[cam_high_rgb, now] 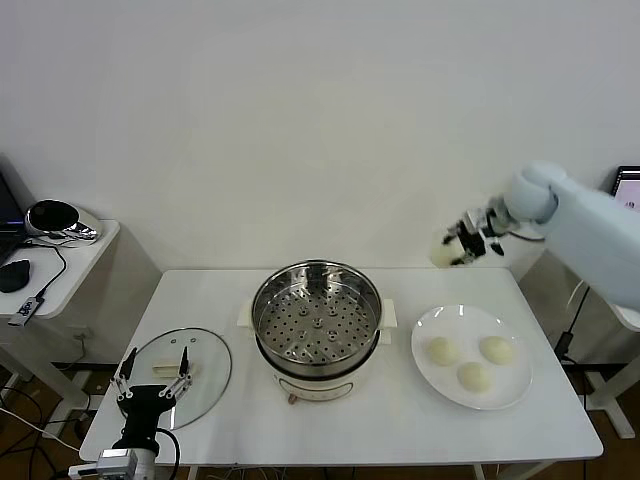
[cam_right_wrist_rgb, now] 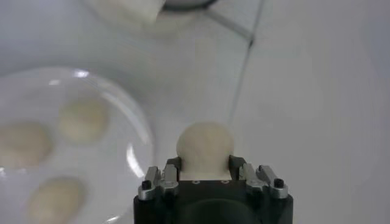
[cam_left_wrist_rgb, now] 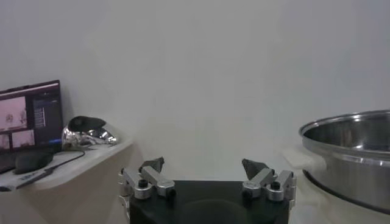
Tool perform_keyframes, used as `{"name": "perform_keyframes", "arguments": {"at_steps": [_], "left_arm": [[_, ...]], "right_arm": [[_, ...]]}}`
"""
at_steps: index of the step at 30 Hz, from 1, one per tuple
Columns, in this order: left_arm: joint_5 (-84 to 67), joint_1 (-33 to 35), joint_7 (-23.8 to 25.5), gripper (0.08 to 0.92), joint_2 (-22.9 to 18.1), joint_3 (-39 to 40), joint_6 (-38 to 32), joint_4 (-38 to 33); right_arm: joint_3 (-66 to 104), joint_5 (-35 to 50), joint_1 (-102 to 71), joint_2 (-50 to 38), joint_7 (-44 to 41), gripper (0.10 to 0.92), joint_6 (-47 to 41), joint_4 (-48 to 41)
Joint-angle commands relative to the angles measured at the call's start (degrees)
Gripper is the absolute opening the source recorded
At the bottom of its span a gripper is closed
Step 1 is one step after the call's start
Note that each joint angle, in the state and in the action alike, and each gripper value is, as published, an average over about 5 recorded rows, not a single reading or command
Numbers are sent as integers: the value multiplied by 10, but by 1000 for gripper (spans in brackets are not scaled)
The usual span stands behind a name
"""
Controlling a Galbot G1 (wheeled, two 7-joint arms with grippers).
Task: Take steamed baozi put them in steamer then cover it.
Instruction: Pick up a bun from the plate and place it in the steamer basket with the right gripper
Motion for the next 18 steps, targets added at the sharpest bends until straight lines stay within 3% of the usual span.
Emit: {"name": "perform_keyframes", "arguments": {"at_steps": [1, 6, 18], "left_arm": [[-12, -1, -1, 823, -1, -6, -1, -1], [-13, -3, -2, 823, -5, -11, -1, -2], [-13, -9, -2, 823, -14, -13, 3, -6]], "right_arm": [[-140, 94, 145, 117, 8, 501, 55, 39], [-170, 66, 118, 186, 37, 496, 101, 54], [-198, -103, 48, 272, 95, 492, 239, 3]]}}
